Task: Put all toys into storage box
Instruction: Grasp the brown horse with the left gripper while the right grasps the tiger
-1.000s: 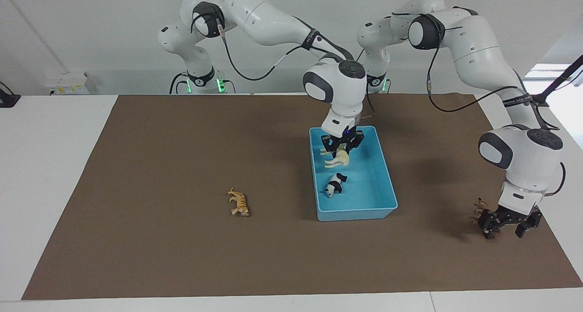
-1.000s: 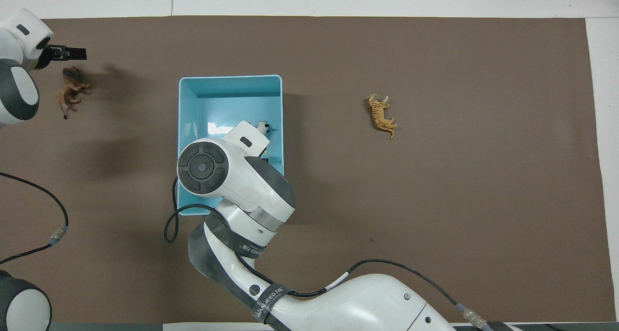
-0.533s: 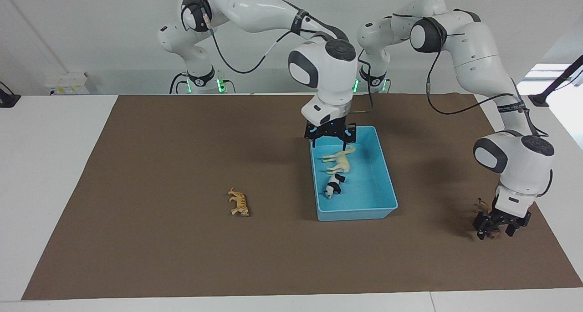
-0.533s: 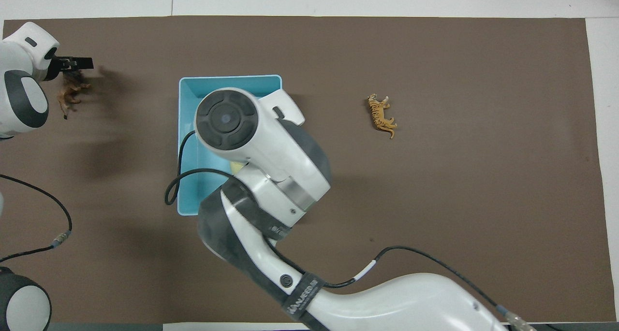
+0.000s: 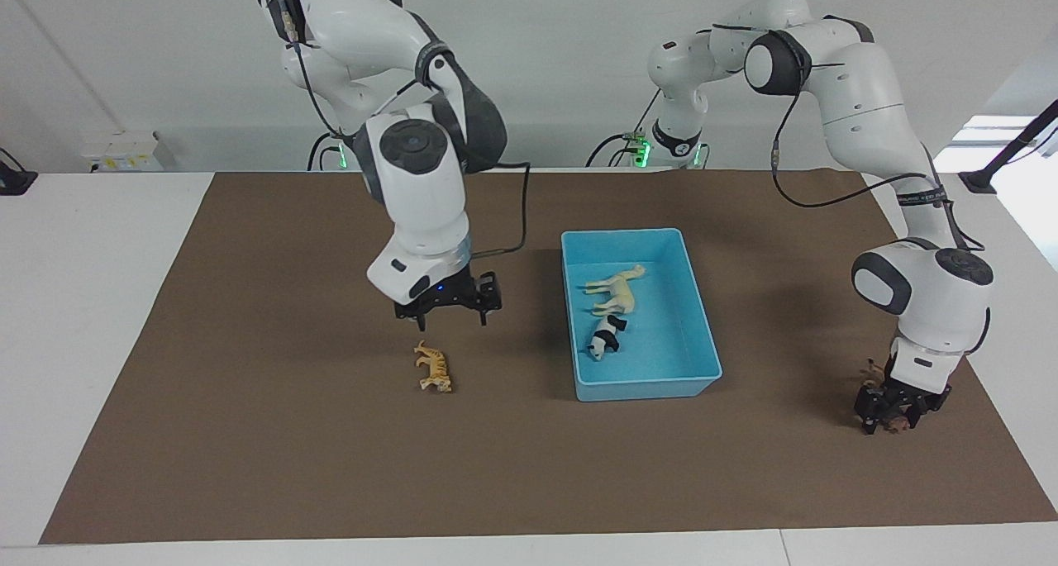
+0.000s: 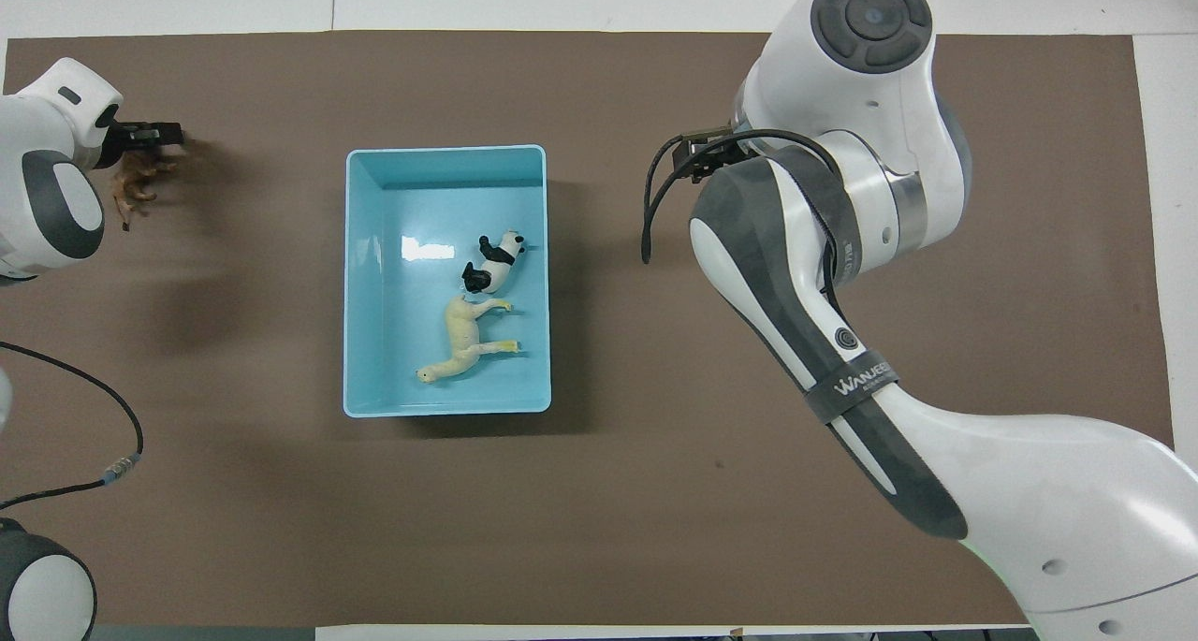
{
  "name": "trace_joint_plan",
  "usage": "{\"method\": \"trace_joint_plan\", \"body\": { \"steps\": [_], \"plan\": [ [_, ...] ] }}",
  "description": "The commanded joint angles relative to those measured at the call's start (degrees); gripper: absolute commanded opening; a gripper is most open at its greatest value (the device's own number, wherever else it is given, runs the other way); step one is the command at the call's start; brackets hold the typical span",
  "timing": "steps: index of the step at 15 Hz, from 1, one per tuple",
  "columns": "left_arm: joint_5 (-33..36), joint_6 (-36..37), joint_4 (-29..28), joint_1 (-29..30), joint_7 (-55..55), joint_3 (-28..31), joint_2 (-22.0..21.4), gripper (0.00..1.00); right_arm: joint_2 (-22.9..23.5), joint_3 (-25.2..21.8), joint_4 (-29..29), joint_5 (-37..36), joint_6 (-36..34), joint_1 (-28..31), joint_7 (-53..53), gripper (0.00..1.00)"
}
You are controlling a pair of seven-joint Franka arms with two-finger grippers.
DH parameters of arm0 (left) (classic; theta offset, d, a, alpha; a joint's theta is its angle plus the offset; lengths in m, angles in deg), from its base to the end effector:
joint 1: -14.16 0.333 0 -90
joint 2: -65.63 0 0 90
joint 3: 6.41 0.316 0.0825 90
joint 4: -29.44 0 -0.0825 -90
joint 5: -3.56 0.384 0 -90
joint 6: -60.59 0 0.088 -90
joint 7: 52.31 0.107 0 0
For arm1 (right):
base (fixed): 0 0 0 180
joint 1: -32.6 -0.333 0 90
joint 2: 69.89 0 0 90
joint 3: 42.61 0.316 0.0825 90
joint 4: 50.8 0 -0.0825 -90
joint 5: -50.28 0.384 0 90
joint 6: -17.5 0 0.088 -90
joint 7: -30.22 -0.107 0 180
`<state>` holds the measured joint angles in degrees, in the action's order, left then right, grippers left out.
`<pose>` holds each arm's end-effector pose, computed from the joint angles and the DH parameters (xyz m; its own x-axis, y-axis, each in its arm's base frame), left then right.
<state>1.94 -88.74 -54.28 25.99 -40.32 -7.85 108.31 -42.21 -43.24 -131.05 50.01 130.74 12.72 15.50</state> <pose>0.7424 0.1410 0.2838 0.9213 -0.0052 0.3888 0.0121 -0.9990 -0.0419 0.6682 0.2345 0.4364 0.9925 0.0811 0.0920 0.0828 -0.9965 -0.0142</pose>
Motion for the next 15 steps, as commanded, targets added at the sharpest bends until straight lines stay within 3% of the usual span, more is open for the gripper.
{"method": "trace_joint_plan", "body": {
  "steps": [1, 3, 5, 7, 9, 11, 15],
  "plan": [
    [-0.5, -1.3, -2.6, 0.4, -0.2, 0.2, -1.5, 0.44, -6.4, 0.4, -17.7, 0.3, 13.3, 0.2, 2.9, 1.00],
    [-0.5, -1.2, -2.5, 0.0, -0.1, 1.3, -1.5, 0.25, -6.0, 0.4, -20.9, -0.3, 17.3, 1.2, 3.9, 1.00],
    [-0.6, -0.9, -2.2, -0.1, -0.2, 1.3, -1.5, 0.16, -4.9, 0.4, -23.2, -0.7, 22.1, 1.8, 5.2, 1.00],
    [-0.8, 1.5, -0.4, -0.8, -0.5, 1.3, -1.3, 0.14, -3.9, 0.4, -25.4, -0.7, 26.4, 2.7, 6.5, 1.00],
    [-0.4, 10.1, 6.1, -2.2, -6.0, 1.3, -0.8, 0.14, -2.4, 0.4, -25.7, -0.8, 27.7, 2.3, 6.0, 1.00],
    [-0.3, 17.2, 9.0, -4.8, -11.7, 1.6, -1.7, 0.14, -1.9, 0.4, -25.6, -0.7, 28.0, 1.9, 5.6, 1.00],
    [-0.2, 29.0, 8.8, -10.6, -21.9, 1.3, -10.9, 0.14, -0.9, 0.4, -25.7, -0.7, 29.6, 1.8, 5.0, 1.00]
  ]
}}
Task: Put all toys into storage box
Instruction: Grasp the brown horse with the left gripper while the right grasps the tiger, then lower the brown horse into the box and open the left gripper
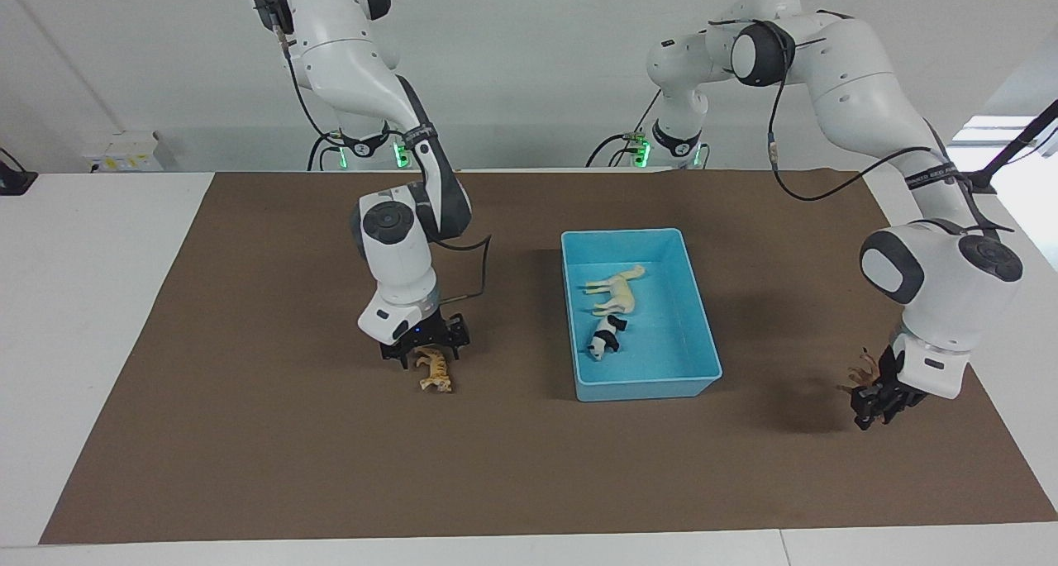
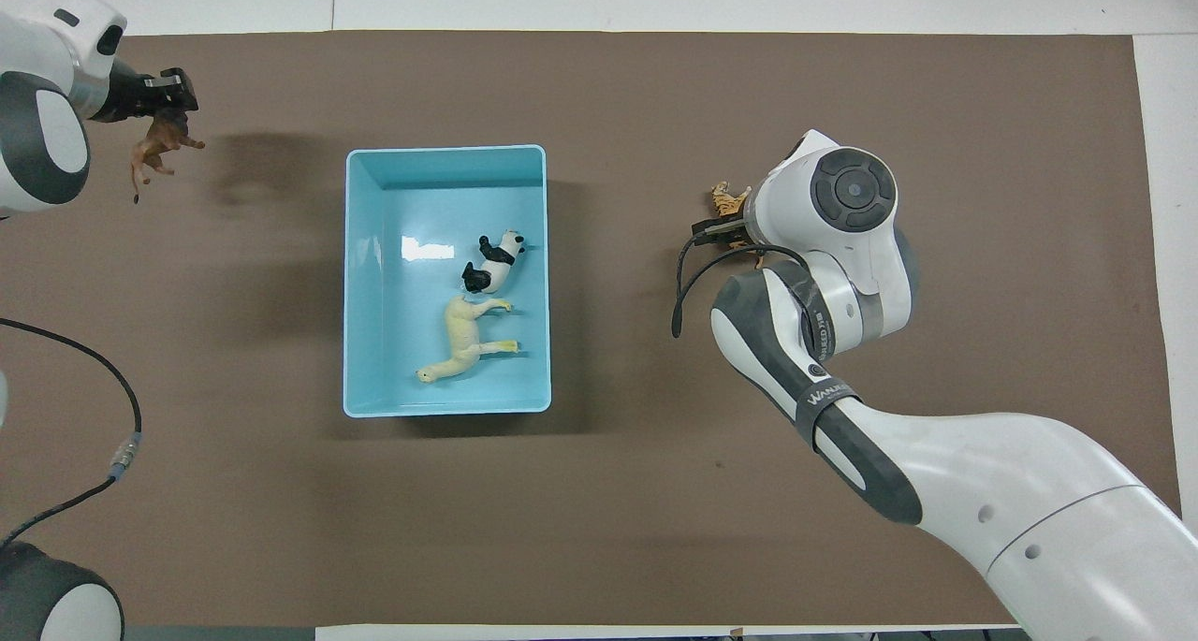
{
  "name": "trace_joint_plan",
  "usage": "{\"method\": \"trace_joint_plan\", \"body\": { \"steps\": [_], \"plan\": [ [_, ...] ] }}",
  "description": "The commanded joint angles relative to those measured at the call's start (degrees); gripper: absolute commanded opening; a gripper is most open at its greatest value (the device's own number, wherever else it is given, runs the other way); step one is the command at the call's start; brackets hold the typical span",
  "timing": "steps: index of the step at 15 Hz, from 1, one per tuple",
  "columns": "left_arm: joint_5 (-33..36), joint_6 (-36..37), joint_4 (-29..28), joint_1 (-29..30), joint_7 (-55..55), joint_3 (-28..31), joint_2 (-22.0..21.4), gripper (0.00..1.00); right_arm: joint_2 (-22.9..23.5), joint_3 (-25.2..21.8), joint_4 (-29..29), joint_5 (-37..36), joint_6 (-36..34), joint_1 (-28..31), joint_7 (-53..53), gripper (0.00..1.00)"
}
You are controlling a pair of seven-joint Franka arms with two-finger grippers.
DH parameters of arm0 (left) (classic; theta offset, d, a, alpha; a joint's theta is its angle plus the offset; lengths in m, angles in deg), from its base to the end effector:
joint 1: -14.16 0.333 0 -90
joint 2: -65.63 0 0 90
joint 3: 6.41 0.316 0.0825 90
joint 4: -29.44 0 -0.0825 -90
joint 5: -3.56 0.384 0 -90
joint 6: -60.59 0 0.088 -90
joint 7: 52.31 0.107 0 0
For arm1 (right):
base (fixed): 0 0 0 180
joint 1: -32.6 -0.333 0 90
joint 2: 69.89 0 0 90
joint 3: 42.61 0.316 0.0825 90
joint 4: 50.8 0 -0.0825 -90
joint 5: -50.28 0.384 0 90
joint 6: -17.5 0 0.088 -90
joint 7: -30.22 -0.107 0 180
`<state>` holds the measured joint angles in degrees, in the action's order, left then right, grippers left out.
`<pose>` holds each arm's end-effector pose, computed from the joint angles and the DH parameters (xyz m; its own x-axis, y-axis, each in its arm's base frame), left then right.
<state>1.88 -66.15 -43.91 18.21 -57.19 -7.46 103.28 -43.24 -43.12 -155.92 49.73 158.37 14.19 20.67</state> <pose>0.7589 0.0424 0.3932 0.9506 0.1591 0.2666 0.1480 -0.9871 0.0615 0.6285 0.2035 0.2924 0.9760 0.1502 0.1578 0.1545 -0.9879 -0.0152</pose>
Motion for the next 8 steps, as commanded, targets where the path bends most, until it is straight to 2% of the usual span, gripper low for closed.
{"method": "trace_joint_plan", "body": {
  "steps": [1, 3, 4, 5, 8],
  "plan": [
    [-0.2, 9.9, -2.0, -4.3, -8.4, 1.0, -8.0, 0.15, 0.2, 0.2, -0.8, -0.4, 2.0, 0.4, -0.2, 0.92],
    [-0.1, 14.3, -4.5, -9.4, -16.9, 1.0, -12.3, 0.16, 0.2, 0.2, -0.9, -0.4, 2.0, 0.4, -0.3, 0.50],
    [0.7, 15.1, -6.6, -11.8, -21.8, 1.0, -14.3, 0.20, 0.2, 0.3, -1.1, -0.4, 2.0, 0.3, -0.6, 0.21],
    [2.5, 14.9, -9.7, -14.7, -26.3, 1.0, -15.8, 0.24, 0.1, 0.2, -1.6, -0.4, 2.0, 0.3, -1.3, 0.00],
    [4.3, 12.0, -17.7, -20.4, -35.7, 1.0, -19.3, 0.25, 0.1, 0.2, -1.8, -0.4, 2.6, 0.0, -2.1, 0.00]
  ]
}}
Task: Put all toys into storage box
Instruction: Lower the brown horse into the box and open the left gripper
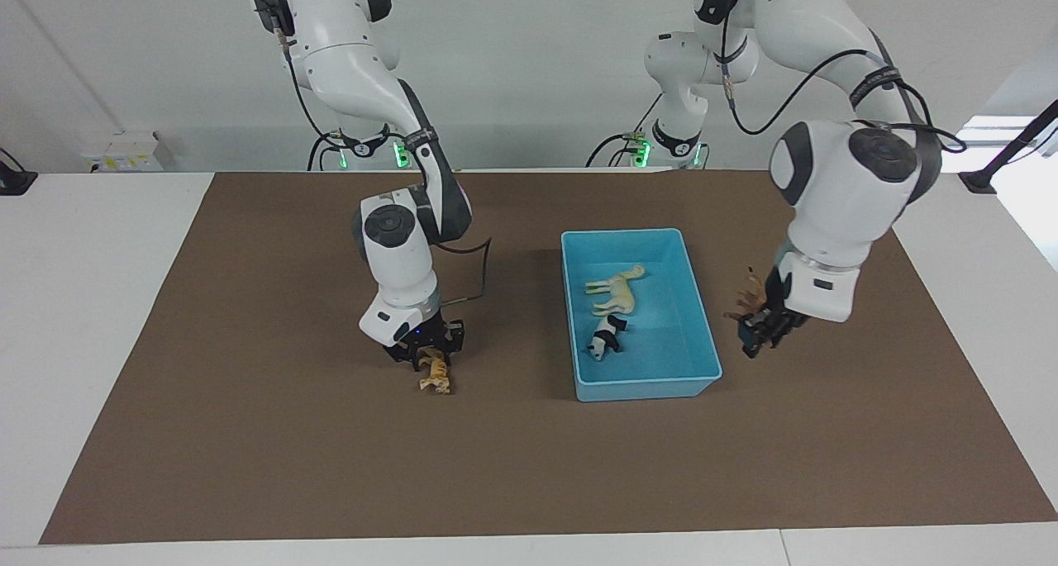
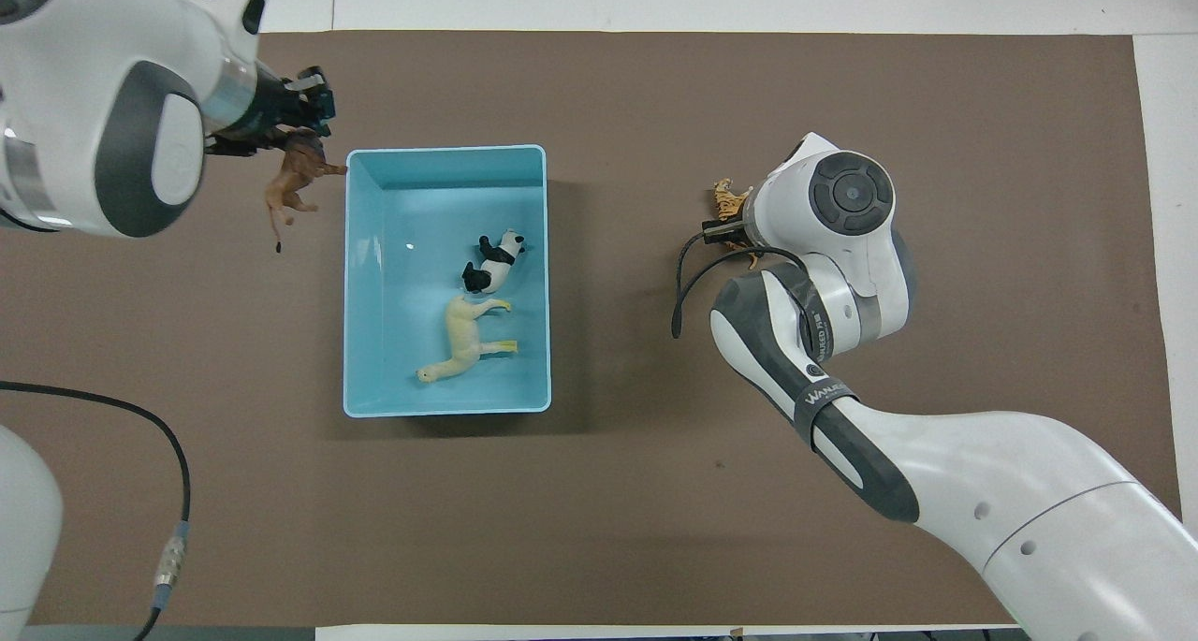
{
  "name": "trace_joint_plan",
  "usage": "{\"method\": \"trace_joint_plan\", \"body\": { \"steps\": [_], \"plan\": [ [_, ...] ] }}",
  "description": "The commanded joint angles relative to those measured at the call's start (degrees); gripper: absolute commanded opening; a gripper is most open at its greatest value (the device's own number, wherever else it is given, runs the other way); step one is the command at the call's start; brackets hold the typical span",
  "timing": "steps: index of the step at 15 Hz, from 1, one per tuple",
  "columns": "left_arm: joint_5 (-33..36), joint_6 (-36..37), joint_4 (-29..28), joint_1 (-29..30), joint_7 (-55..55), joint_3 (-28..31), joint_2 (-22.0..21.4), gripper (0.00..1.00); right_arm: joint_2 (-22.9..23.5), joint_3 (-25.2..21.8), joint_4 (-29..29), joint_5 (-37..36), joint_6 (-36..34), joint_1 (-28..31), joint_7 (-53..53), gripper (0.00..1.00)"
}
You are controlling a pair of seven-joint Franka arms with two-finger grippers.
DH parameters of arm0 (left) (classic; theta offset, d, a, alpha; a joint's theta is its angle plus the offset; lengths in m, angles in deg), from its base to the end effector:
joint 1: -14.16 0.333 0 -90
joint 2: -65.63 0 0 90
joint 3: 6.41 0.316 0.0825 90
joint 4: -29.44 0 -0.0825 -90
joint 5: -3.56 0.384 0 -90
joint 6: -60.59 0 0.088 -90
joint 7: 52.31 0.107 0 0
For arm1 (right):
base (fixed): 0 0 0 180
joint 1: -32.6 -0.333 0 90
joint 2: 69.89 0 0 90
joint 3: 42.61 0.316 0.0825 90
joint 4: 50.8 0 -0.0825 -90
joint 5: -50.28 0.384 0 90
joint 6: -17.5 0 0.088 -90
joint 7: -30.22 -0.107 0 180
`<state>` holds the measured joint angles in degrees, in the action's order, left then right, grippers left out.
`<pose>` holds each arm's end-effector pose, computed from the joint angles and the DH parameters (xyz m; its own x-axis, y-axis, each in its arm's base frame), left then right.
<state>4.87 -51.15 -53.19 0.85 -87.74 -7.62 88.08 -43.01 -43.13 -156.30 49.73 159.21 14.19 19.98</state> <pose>0.6679 -0.1691 0.4773 0.9300 0.3529 0.1027 0.3488 -0.9355 0.0558 0.6278 0.2032 0.2884 0.9772 0.1381 0.1615 0.1428 -0.9896 -0.0178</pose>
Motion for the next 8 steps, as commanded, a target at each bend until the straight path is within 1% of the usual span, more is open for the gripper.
{"method": "trace_joint_plan", "body": {
  "steps": [1, 2, 3, 4, 5, 8],
  "plan": [
    [1.4, -3.7, -11.0, -4.6, -6.7, 1.1, -5.0, 0.30, -0.2, 0.3, -1.3, -0.4, 1.6, 0.0, -1.5, 0.00],
    [1.7, -3.9, -13.6, -5.8, -7.8, 1.1, -6.4, 0.36, -0.2, 0.3, -0.9, -0.5, 0.9, 0.0, -1.5, 0.00],
    [2.3, -4.0, -16.1, -6.6, -8.3, 1.1, -7.4, 0.45, -0.2, 0.2, -0.5, -0.5, -0.2, 0.0, -1.6, 0.00],
    [2.6, -3.9, -17.1, -6.8, -8.3, 1.1, -8.0, 0.79, -0.4, 0.0, 0.2, -0.5, -1.9, 0.0, -1.7, 0.00],
    [2.6, -3.8, -17.0, -6.7, -7.9, 1.1, -8.1, 1.00, -0.4, 0.1, 2.1, -0.9, -4.2, -0.1, -2.1, 0.00],
    [2.6, -3.0, -16.0, -5.7, -7.4, 1.1, -9.3, 1.00, -0.4, 0.1, 9.5, -4.7, -14.7, -3.0, -7.3, 0.00]
  ]
}}
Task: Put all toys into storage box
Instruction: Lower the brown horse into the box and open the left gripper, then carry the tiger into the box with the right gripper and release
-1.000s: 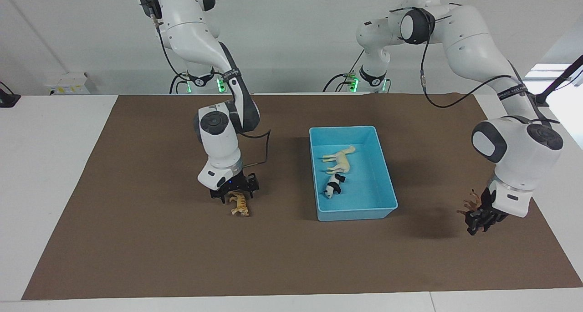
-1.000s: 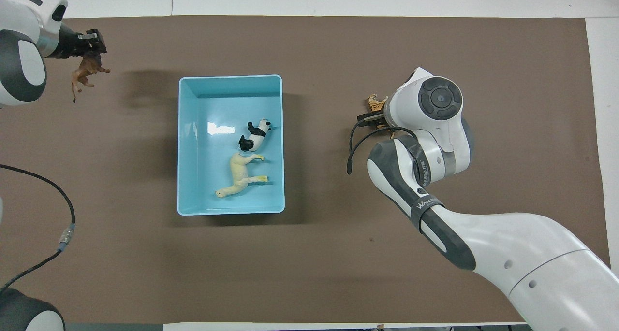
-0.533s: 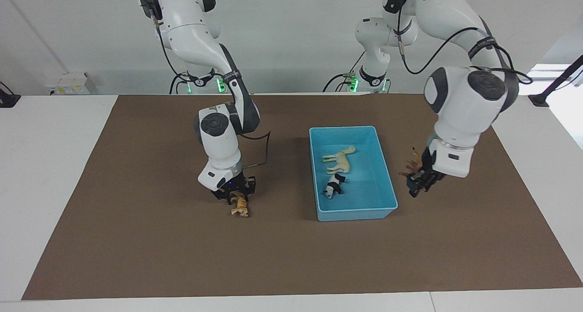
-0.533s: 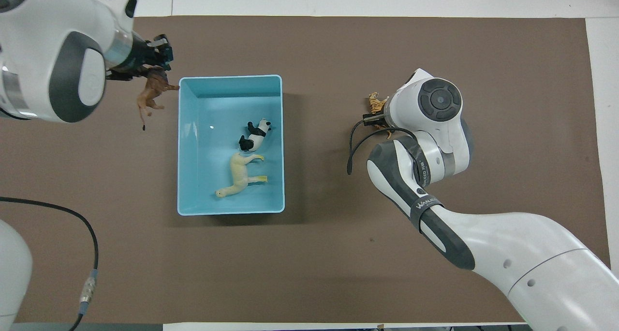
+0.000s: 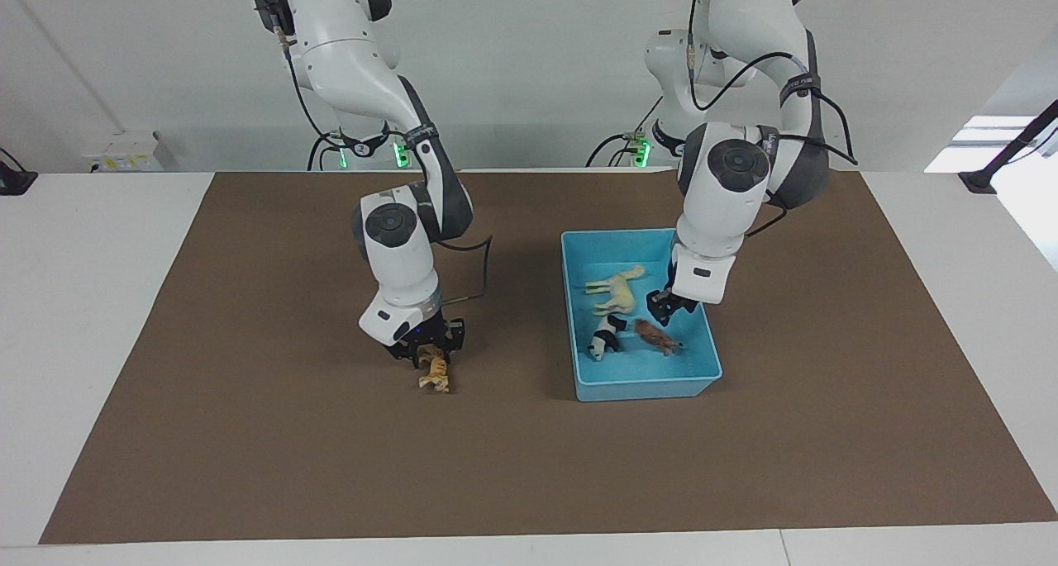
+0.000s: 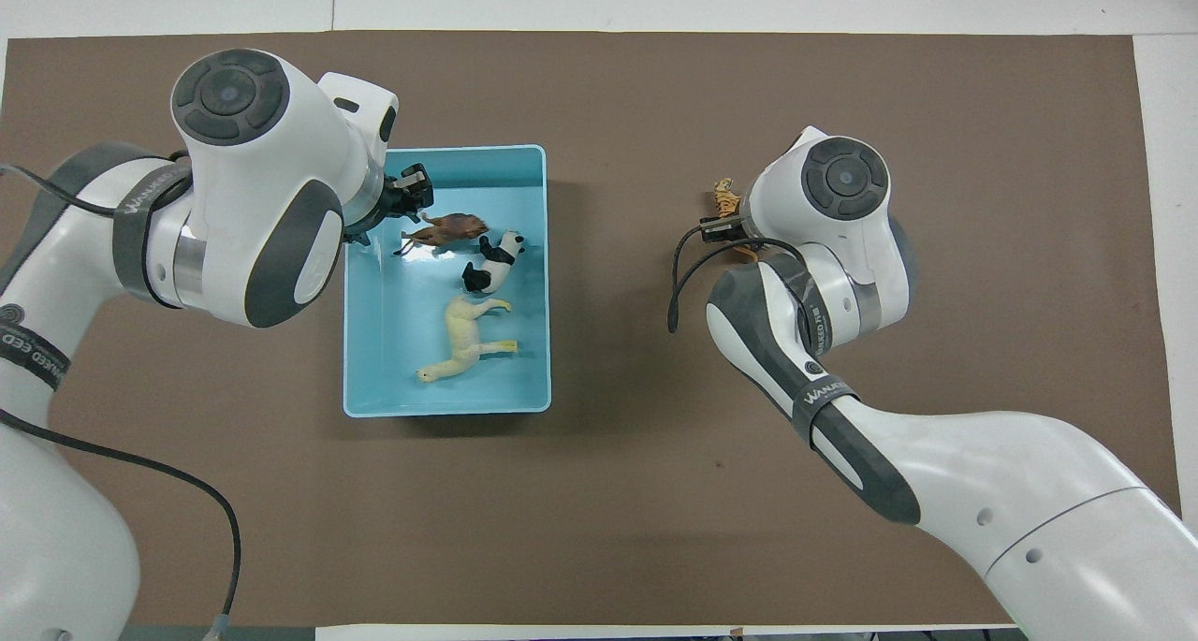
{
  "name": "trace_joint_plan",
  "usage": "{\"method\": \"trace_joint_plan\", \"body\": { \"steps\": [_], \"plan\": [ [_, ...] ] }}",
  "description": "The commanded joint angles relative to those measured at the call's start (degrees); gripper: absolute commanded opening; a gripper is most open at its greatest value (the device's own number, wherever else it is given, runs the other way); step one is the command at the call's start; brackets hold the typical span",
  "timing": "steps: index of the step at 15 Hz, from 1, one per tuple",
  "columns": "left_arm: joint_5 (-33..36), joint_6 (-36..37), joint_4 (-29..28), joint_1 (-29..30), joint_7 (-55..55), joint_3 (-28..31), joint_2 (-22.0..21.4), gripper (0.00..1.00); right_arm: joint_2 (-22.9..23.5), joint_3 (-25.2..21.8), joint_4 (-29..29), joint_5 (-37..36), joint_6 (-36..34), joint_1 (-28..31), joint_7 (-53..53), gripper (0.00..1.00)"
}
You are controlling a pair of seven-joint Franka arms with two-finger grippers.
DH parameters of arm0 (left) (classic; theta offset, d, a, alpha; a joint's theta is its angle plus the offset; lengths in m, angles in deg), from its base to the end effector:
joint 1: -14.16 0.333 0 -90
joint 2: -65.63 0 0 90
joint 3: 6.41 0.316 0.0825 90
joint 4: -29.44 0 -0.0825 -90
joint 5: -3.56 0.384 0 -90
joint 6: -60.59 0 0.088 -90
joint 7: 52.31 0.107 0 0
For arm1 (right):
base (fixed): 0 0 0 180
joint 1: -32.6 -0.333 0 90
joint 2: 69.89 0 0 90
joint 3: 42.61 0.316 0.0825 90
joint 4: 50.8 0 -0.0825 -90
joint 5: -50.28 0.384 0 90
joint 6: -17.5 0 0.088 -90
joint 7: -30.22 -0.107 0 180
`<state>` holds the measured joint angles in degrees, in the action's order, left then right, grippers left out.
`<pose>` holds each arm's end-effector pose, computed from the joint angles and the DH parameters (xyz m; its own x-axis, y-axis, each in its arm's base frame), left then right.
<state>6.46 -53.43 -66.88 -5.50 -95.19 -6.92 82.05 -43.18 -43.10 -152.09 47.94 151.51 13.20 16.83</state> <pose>0.6066 -0.2190 0.4355 0.9291 0.3671 0.0461 0.3681 -0.9296 -0.0174 0.6318 0.2163 0.3096 0.9862 0.1238 0.1097 0.1234 -0.9923 0.0109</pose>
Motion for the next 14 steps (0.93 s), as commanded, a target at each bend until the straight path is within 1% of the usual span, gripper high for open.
{"method": "trace_joint_plan", "body": {
  "steps": [1, 2, 4, 5, 6, 7, 8, 10, 12, 13, 14],
  "plan": [
    [1.1, 0.0, -1.7, 1.9, 0.9, 0.4, -4.4, 1.00, -0.3, 0.2, 9.0, -3.5, -11.4, -2.4, -5.8, 0.00],
    [1.1, 1.2, -1.6, 4.5, 2.8, 0.4, -5.8, 1.00, -0.3, 0.3, 13.2, -3.3, -16.5, -3.1, -6.8, 0.00],
    [0.8, 5.1, -1.6, 8.0, 11.0, 0.4, -8.8, 1.00, -0.1, 0.3, 21.7, -2.7, -26.6, -6.4, -9.5, 0.00],
    [0.6, 8.2, -1.5, 9.5, 15.2, 0.4, -10.3, 1.00, 0.5, 0.6, 26.1, -2.7, -30.5, -8.1, -13.6, 0.00],
    [0.6, 11.3, -1.4, 10.2, 19.0, 0.4, -11.7, 1.00, 1.9, 0.9, 30.1, -2.6, -32.5, -11.1, -17.9, 0.00],
    [0.5, 13.8, -1.4, 10.9, 22.2, 0.4, -12.9, 1.00, 3.2, 0.8, 32.5, -2.5, -32.0, -15.5, -21.9, 0.00],
    [0.5, 16.2, -1.5, 11.8, 25.9, 0.4, -14.2, 1.00, 4.1, 0.8, 33.7, -2.0, -31.0, -19.1, -26.3, 0.00],
    [0.4, 19.1, -1.6, 12.4, 29.2, 0.4, -16.2, 1.00, 5.5, 0.8, 33.6, -0.6, -27.6, -23.9, -29.3, 0.00],
    [0.5, 19.8, -1.4, 12.8, 29.3, 0.6, -16.8, 1.00, 8.5, 0.8, 33.2, -0.6, -24.6, -26.9, -30.8, 0.00],
    [0.4, 19.3, -1.5, 13.2, 29.5, 0.6, -16.8, 1.00, 9.9, 0.8, 32.9, -0.6, -21.3, -28.3, -32.3, 0.00],
    [0.4, 19.4, -1.3, 13.8, 30.5, 0.4, -16.7, 1.00, 10.3, 0.8, 31.6, -0.4, -18.6, -28.5, -33.1, 0.00]
  ]
}}
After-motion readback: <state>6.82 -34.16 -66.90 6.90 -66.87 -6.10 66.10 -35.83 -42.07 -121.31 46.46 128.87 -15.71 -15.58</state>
